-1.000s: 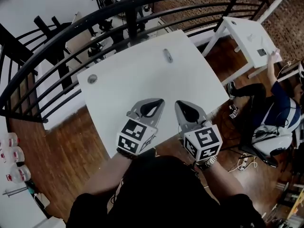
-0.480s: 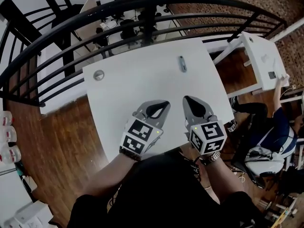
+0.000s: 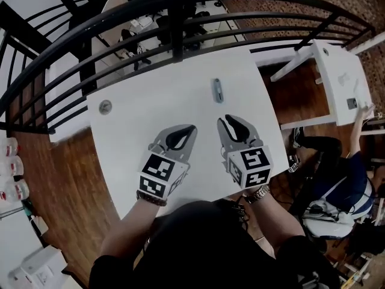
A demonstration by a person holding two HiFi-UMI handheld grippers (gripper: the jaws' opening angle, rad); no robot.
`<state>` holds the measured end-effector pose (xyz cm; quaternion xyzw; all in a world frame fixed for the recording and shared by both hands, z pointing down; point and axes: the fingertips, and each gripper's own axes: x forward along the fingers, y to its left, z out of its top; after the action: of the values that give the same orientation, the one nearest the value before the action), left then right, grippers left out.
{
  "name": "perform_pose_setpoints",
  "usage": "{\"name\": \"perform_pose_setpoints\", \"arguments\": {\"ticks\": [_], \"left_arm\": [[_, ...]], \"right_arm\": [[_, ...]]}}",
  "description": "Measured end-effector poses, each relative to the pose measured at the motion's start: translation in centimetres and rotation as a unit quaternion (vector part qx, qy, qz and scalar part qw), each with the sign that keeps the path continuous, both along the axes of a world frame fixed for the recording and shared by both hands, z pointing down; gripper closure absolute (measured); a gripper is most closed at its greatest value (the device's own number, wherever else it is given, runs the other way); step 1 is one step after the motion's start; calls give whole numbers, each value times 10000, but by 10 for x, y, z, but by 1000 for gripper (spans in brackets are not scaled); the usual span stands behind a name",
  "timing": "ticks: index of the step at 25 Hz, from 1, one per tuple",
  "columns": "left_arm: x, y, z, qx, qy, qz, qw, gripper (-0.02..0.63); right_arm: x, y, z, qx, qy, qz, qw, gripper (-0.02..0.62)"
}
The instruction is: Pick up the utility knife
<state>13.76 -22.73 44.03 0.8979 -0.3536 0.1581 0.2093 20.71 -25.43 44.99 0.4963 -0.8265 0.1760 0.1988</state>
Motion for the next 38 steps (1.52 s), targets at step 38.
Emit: {"name": "perform_pose_setpoints", "arguments": {"ticks": [38], "left_arm": [[63,-89,93,-710,-678,-226,9949,589]], "right_arm": [[38,-124,193,-1246,649,-97,9900,462]]}}
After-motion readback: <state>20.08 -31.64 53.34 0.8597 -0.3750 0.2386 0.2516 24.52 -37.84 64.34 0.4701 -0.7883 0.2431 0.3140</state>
